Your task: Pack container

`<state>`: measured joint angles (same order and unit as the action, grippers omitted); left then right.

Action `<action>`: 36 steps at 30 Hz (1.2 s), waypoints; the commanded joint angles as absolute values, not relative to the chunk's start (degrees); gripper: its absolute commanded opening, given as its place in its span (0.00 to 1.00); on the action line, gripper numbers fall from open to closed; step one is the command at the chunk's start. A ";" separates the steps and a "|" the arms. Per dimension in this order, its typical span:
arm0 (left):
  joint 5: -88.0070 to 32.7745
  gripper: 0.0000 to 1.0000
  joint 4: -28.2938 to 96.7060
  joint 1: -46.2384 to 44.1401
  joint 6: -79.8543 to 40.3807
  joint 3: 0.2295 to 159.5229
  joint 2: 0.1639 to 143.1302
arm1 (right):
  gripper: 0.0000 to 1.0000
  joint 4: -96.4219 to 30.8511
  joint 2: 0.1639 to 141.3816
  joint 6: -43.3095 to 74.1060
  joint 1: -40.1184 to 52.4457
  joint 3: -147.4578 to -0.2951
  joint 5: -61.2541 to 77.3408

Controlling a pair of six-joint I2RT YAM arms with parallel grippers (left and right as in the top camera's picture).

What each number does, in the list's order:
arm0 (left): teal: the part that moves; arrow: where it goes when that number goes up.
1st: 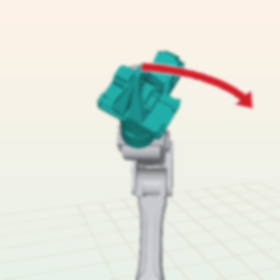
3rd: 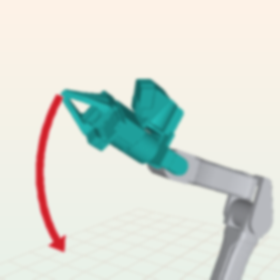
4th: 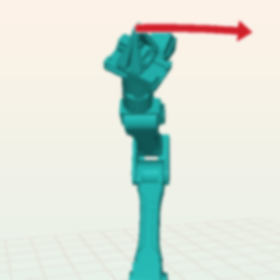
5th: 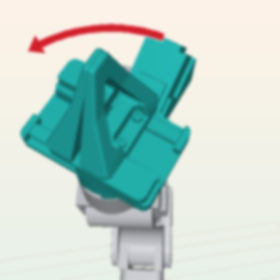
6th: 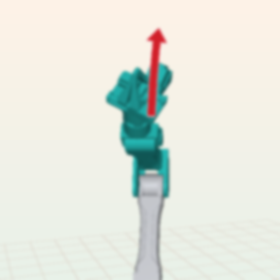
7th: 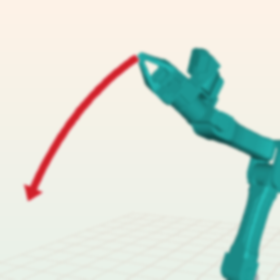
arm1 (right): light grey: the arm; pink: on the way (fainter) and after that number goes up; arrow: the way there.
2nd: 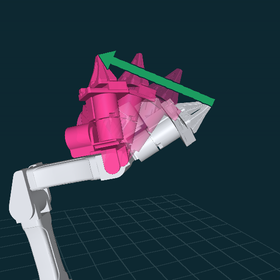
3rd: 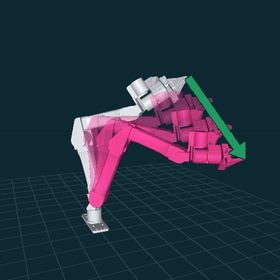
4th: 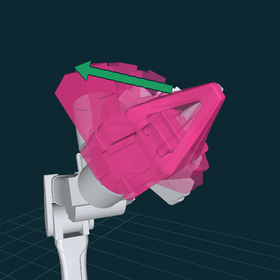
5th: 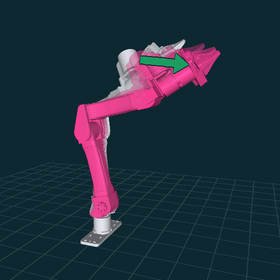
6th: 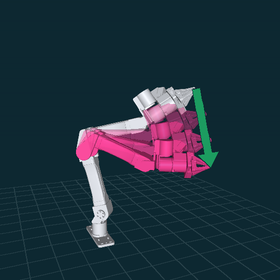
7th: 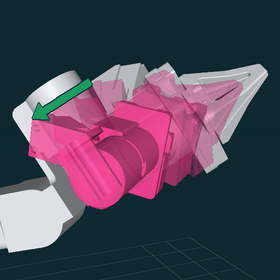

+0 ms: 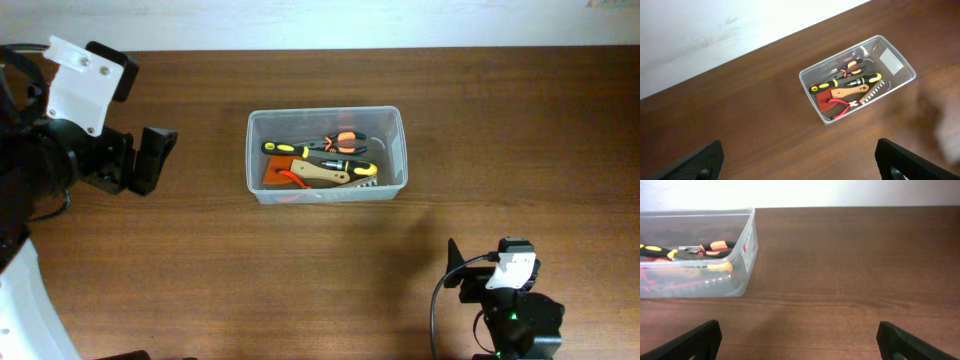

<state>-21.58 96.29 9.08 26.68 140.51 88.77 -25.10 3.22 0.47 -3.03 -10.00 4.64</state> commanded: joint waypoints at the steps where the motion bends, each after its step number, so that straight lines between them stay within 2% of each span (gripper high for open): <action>1: -21.61 0.99 96.31 9.26 26.20 140.66 88.27 | 0.99 -24.62 0.19 1.15 -3.42 -7.73 5.37; 36: -21.32 0.99 96.53 9.28 26.20 140.66 87.61 | 0.99 -24.64 0.21 1.15 -3.42 -7.38 5.39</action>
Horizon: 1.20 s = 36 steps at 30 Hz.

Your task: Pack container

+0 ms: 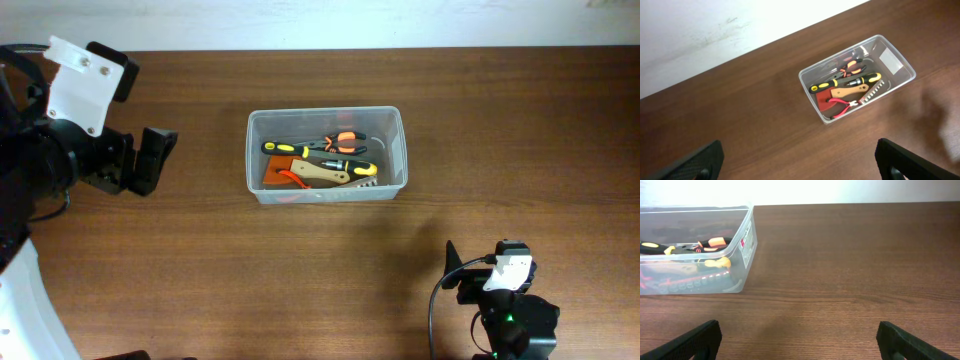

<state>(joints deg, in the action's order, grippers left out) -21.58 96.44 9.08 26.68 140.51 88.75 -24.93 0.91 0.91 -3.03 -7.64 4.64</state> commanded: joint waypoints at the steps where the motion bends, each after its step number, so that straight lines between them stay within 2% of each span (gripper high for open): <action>1: -20.62 0.99 96.49 9.26 26.26 140.66 86.87 | 0.99 -24.64 0.21 1.15 -3.40 -7.38 5.39; 4: -20.75 0.99 93.32 9.26 26.57 139.22 83.55 | 0.99 -24.64 0.21 1.15 -3.40 -7.38 5.39; 7: -21.82 0.99 84.99 9.26 24.80 132.11 76.75 | 0.99 -24.64 0.21 1.15 -3.40 -7.38 5.39; 14: -20.97 0.99 46.35 8.64 14.26 94.56 52.21 | 0.99 -24.64 0.21 1.15 -3.42 -7.38 5.39; 18: -13.23 0.99 30.09 7.35 9.61 73.95 40.21 | 0.99 -24.64 0.21 1.15 -3.40 -7.38 5.39; 27: 5.28 0.99 20.97 4.67 5.61 40.80 20.05 | 0.99 -24.64 0.21 1.15 -3.40 -7.38 5.39; 36: 7.33 0.99 18.00 4.64 5.61 19.84 5.76 | 0.99 -24.64 0.21 1.15 -3.42 -7.38 5.39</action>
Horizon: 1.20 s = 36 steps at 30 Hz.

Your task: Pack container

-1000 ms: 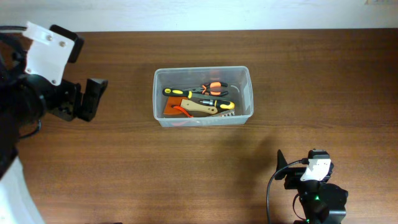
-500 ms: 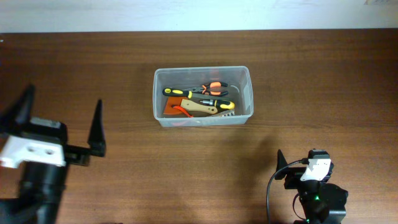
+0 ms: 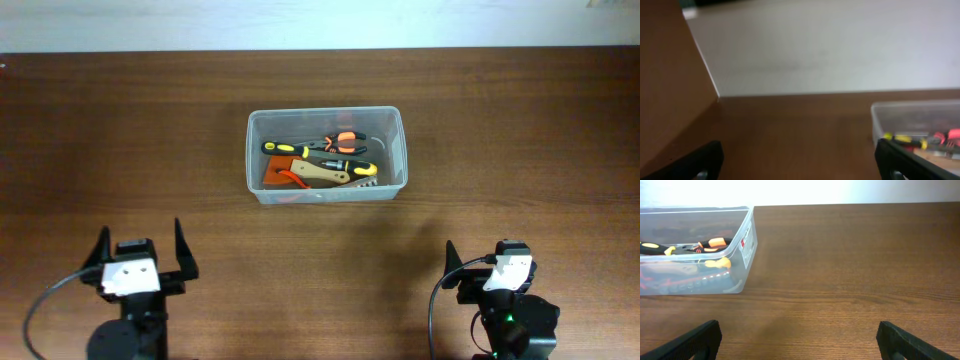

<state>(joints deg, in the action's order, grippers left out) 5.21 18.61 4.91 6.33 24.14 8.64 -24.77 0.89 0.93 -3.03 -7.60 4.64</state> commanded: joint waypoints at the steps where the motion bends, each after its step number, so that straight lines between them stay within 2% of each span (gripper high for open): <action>1: 7.33 0.99 17.98 4.64 5.61 18.65 5.13 | 0.99 -24.64 0.21 1.15 -3.40 -7.38 5.39; 15: 7.33 0.99 17.39 -1.41 5.61 5.69 0.30 | 0.99 -24.64 0.19 1.15 -3.40 -7.38 5.39; 36: 7.33 0.99 17.17 -1.98 5.63 5.39 0.30 | 0.99 -24.64 0.21 1.15 -3.40 -7.38 5.39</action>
